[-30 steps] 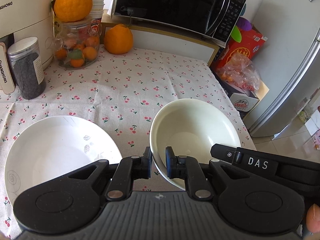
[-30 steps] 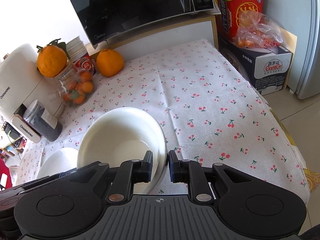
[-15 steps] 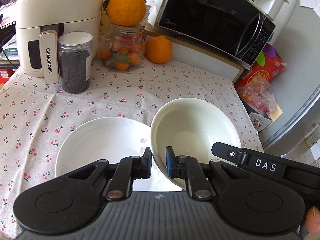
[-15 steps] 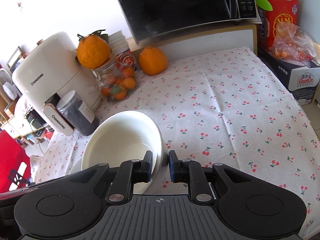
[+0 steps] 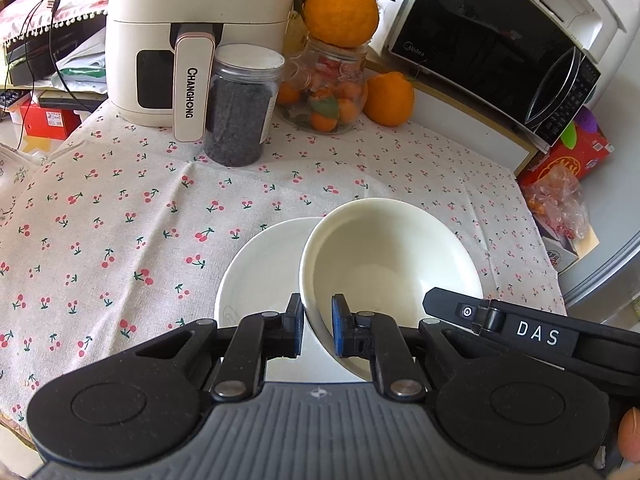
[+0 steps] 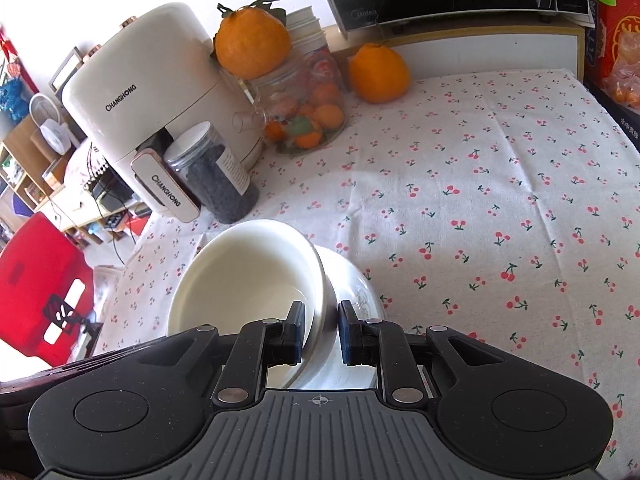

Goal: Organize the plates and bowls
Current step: 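Lift the stacked bowls and carry them toward the white plate stack, then lower the bowls onto the white plates and open both grippers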

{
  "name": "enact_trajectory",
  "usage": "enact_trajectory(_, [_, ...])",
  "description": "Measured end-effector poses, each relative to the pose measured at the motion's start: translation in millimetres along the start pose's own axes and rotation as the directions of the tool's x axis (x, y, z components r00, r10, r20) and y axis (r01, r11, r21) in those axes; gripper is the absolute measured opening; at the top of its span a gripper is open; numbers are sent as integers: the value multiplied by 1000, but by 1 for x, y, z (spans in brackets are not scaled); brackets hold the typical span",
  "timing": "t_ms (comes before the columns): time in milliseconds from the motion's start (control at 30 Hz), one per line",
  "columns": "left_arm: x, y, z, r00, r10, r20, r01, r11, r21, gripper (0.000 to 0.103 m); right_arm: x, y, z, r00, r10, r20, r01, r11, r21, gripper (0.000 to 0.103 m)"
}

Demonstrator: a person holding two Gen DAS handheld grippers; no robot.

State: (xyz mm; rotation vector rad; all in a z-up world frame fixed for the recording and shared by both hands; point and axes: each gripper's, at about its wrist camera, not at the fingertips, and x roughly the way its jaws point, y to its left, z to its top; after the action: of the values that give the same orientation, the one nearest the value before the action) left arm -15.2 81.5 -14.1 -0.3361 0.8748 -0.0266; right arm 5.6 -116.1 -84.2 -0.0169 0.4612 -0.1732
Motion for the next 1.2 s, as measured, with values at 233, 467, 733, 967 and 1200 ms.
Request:
enact_trajectory(233, [0, 5, 1, 1000, 22, 1, -22, 1000, -1, 13, 6, 6, -2, 1000, 7, -30, -7, 1000, -10, 18])
enact_trajectory(467, [3, 7, 0, 999, 30, -18, -30, 1000, 1, 13, 11, 5, -3, 998, 14, -57, -14, 1000, -3, 20])
enact_trajectory(733, [5, 6, 0, 999, 38, -21, -38, 999, 11, 13, 14, 5, -3, 997, 9, -71, -9, 1000, -2, 20])
enact_trajectory(967, [6, 5, 0, 999, 37, -17, -37, 999, 24, 13, 17, 1, -3, 996, 7, -84, -5, 1000, 24, 20])
enact_trajectory(1200, [6, 5, 2, 999, 36, -14, -35, 999, 28, 15, 16, 0, -2, 997, 6, -75, -4, 1000, 28, 20])
